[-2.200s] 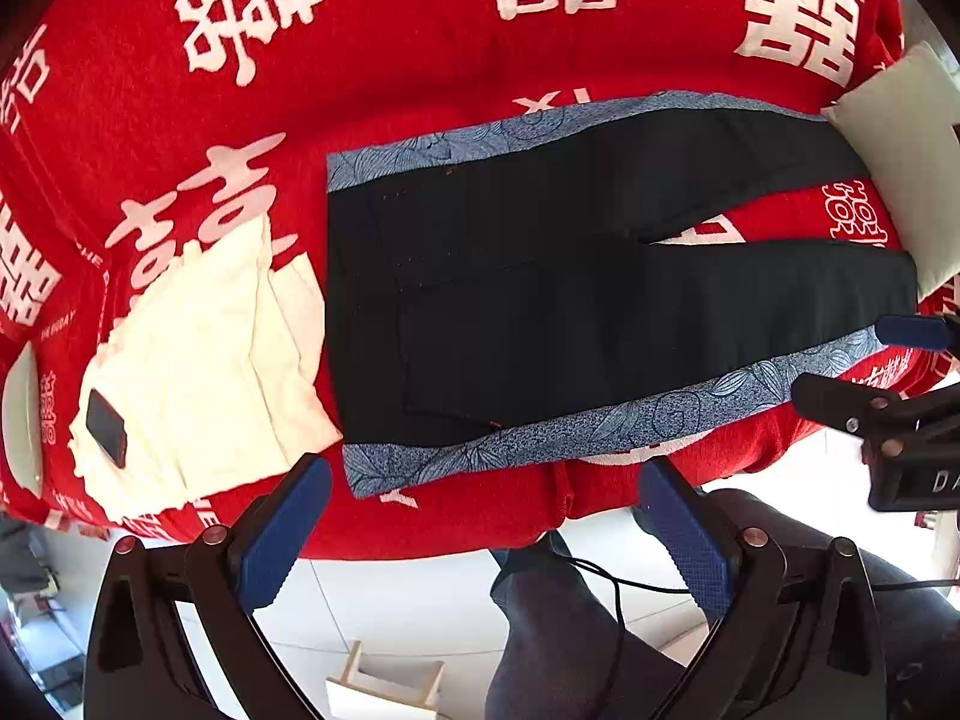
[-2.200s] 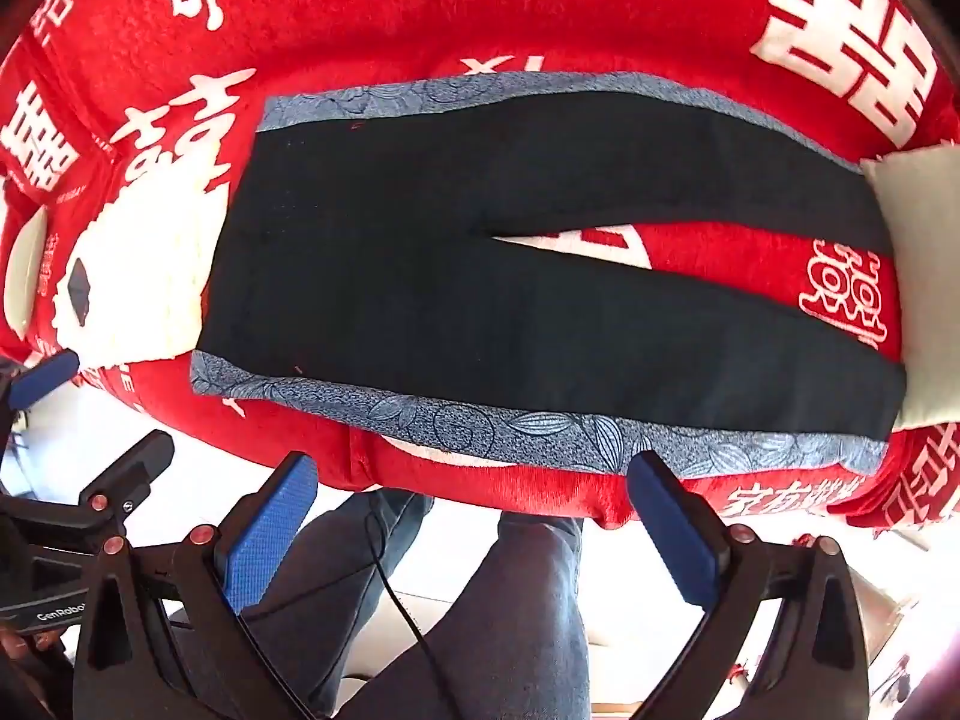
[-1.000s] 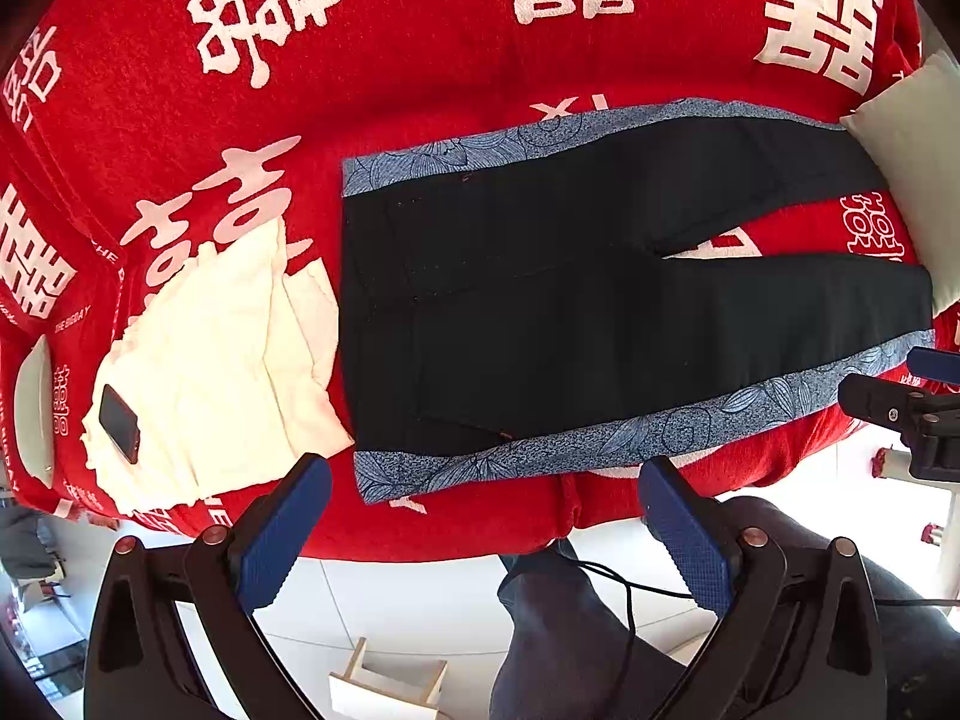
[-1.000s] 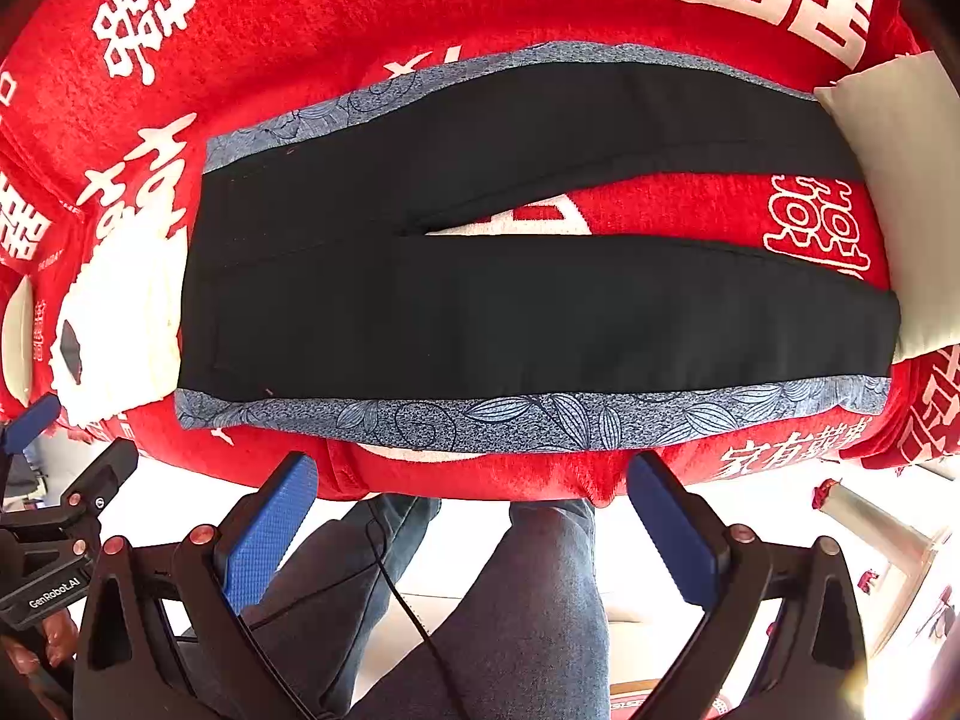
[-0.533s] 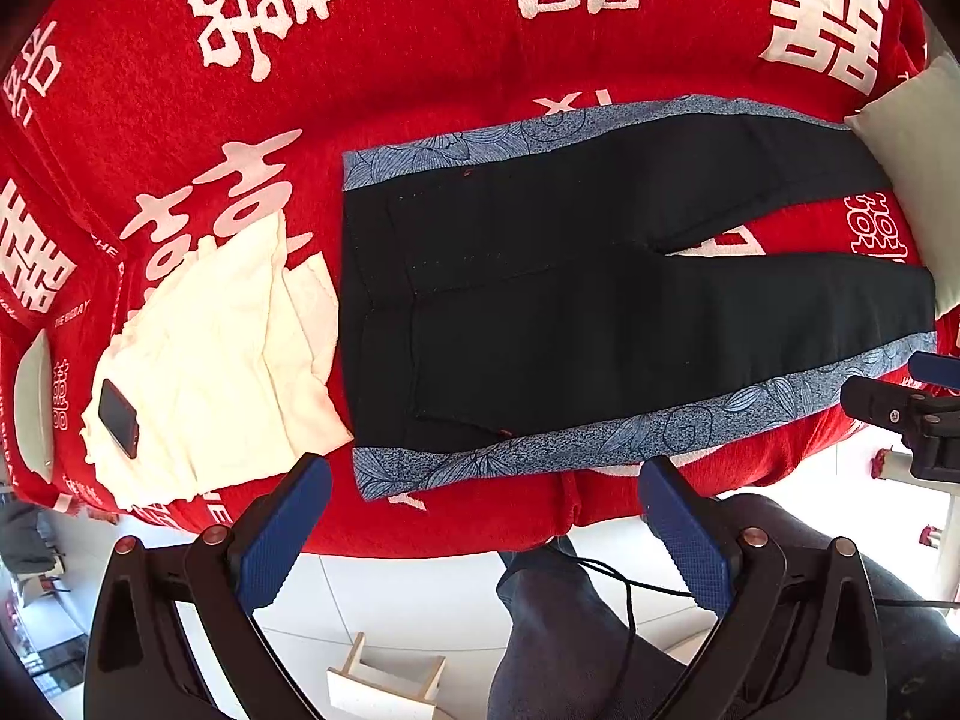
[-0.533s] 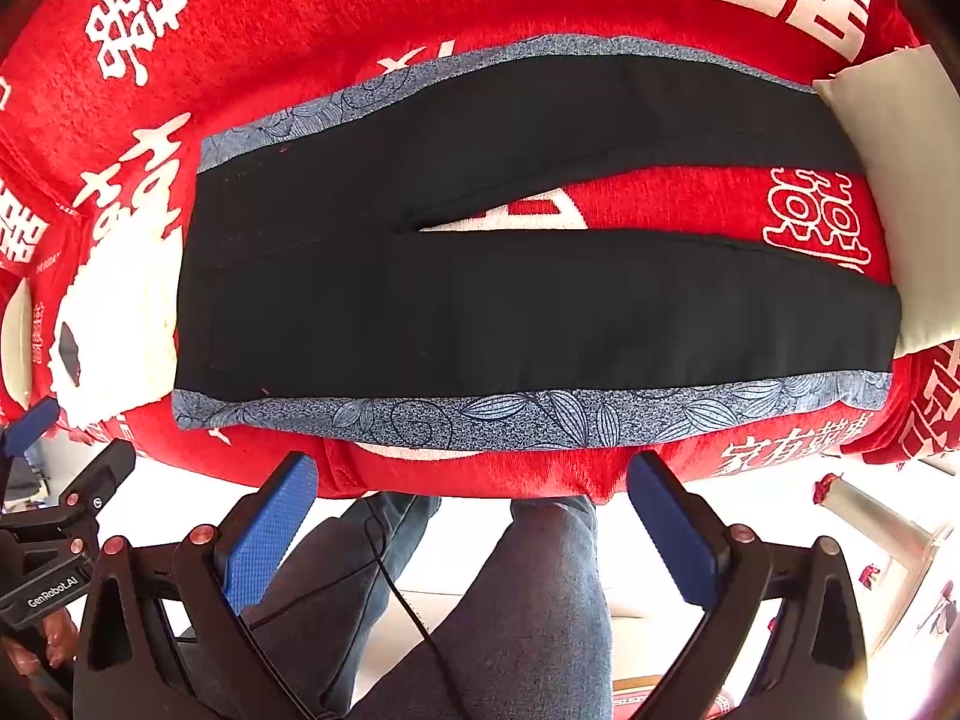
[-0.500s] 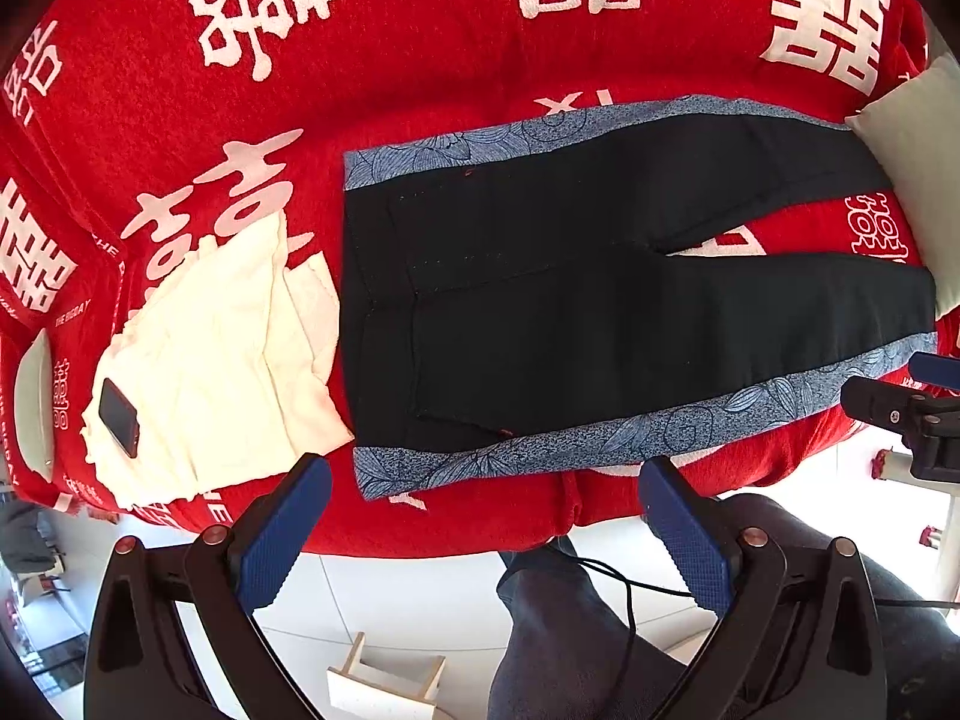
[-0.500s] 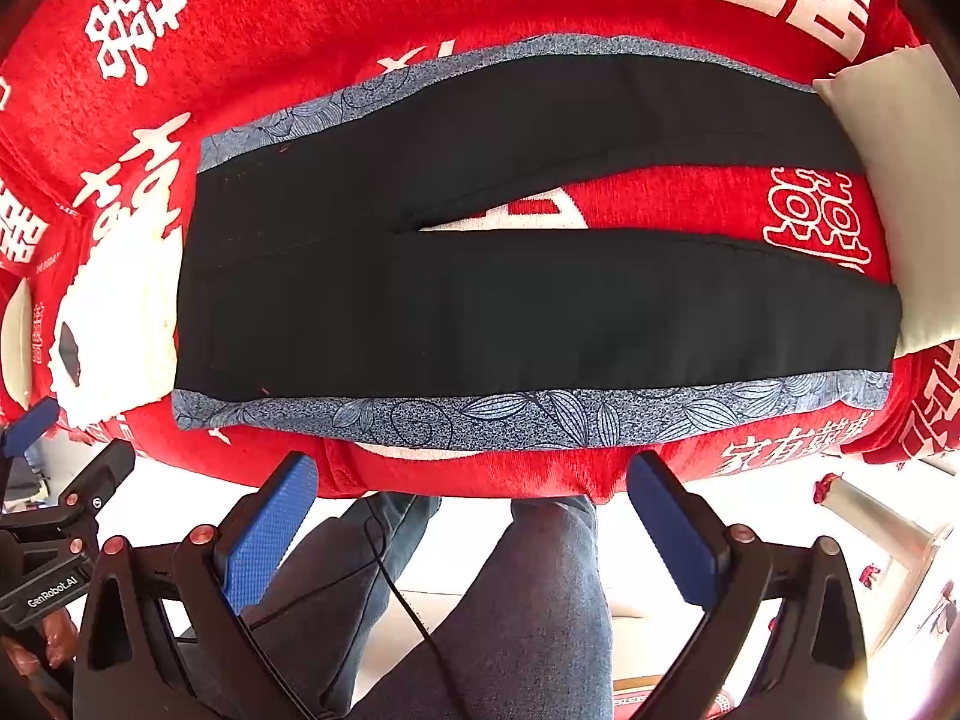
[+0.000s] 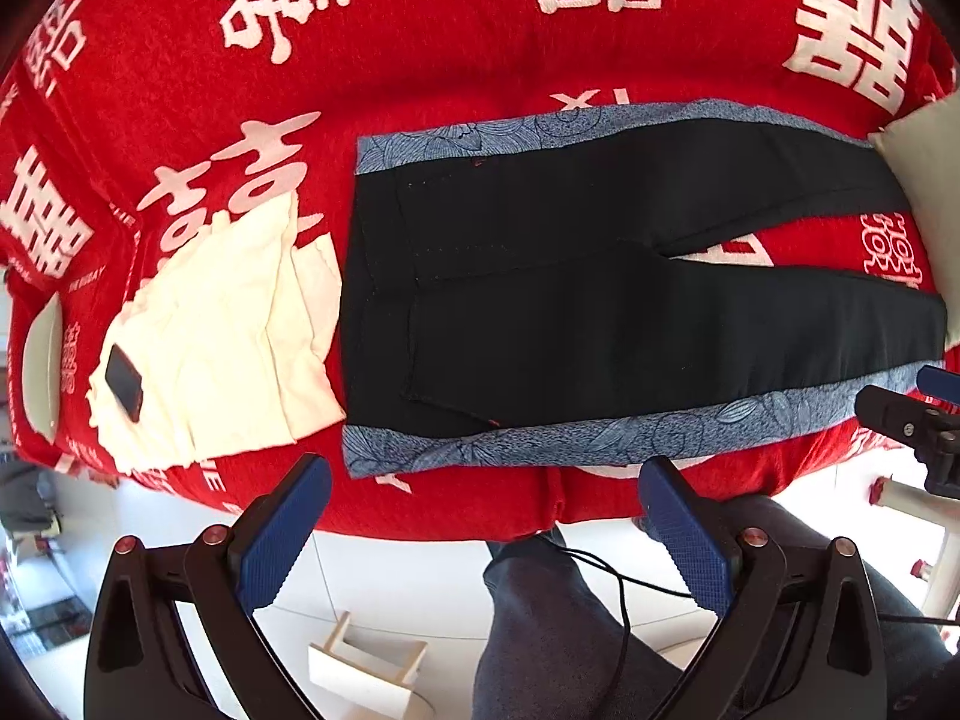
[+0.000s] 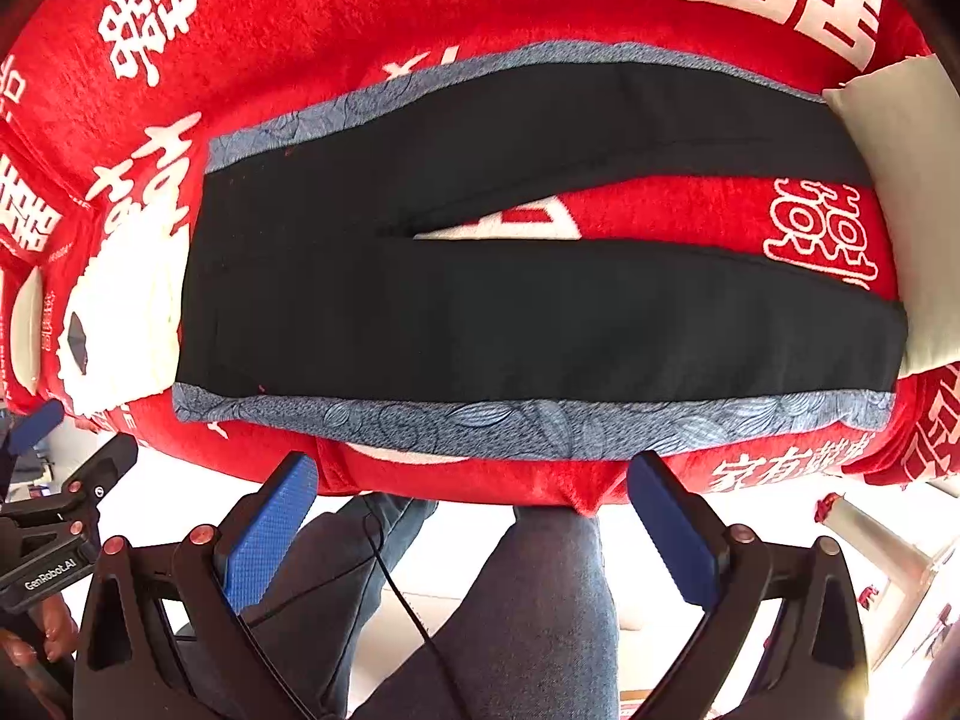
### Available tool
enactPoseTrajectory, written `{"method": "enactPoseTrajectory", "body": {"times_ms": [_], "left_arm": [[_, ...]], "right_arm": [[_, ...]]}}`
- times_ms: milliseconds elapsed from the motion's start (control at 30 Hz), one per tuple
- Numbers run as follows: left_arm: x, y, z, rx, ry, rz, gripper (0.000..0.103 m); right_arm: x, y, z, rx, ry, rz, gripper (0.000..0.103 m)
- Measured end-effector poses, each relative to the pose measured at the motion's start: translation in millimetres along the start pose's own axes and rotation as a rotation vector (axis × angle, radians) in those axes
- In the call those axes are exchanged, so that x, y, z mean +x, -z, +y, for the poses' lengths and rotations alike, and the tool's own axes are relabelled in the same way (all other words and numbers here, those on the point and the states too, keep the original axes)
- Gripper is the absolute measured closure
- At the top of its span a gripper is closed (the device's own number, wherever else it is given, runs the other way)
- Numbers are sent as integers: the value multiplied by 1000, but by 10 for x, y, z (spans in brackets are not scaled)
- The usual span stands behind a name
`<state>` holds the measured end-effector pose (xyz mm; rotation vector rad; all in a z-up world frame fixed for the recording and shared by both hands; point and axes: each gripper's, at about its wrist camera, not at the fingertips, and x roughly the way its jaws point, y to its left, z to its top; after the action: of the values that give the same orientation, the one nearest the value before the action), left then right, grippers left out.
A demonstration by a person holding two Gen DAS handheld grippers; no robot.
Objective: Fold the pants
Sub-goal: 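Grasp the patterned waistband with the right gripper while the left gripper approaches it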
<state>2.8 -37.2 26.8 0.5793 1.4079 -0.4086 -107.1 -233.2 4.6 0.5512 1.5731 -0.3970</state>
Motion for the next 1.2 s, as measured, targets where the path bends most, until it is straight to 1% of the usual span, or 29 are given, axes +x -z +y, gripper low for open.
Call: {"method": "enactPoseTrajectory", "body": {"times_ms": [100, 233, 267, 400, 500, 600, 700, 767, 867, 967, 1000, 1033, 1100, 1200], "left_arm": [[-55, 13, -75, -49, 5, 0, 0], [-93, 15, -202, -82, -21, -14, 0], [-80, 14, -238, -88, -32, -10, 0], [-14, 6, -294, -112, -36, 14, 0], [33, 9, -313, -91, -44, 8, 0], [171, 4, -295, -55, -49, 5, 0], [347, 5, -232, -37, -30, -1, 0], [454, 28, -155, -49, -3, -21, 0], [679, 106, 22, -109, 68, -39, 0], [985, 220, 232, -197, 155, -32, 0], [1092, 272, 314, -236, 197, -39, 0], [1203, 326, 389, -272, 236, -42, 0], [1417, 426, 502, -335, 287, -30, 0], [1683, 554, 599, -393, 355, -26, 0]], "right_arm": [[-64, -29, -105, -13, -15, -17, 0], [-109, -70, -258, -22, -71, -31, 0], [-106, -80, -279, -25, -80, -31, 0], [-26, -112, -335, -41, -107, -27, 0], [56, -105, -371, -4, -131, -24, 0], [180, -89, -373, 43, -157, -21, 0], [329, -39, -338, 85, -177, -34, 0], [432, 3, -322, 117, -212, -46, 0], [666, 105, -311, 180, -298, -40, 0], [919, 252, -343, 250, -403, -32, 0], [1006, 303, -362, 271, -438, -25, 0], [1138, 376, -385, 295, -491, -21, 0], [1342, 476, -409, 313, -546, -23, 0], [1583, 579, -429, 326, -589, -39, 0]]}}
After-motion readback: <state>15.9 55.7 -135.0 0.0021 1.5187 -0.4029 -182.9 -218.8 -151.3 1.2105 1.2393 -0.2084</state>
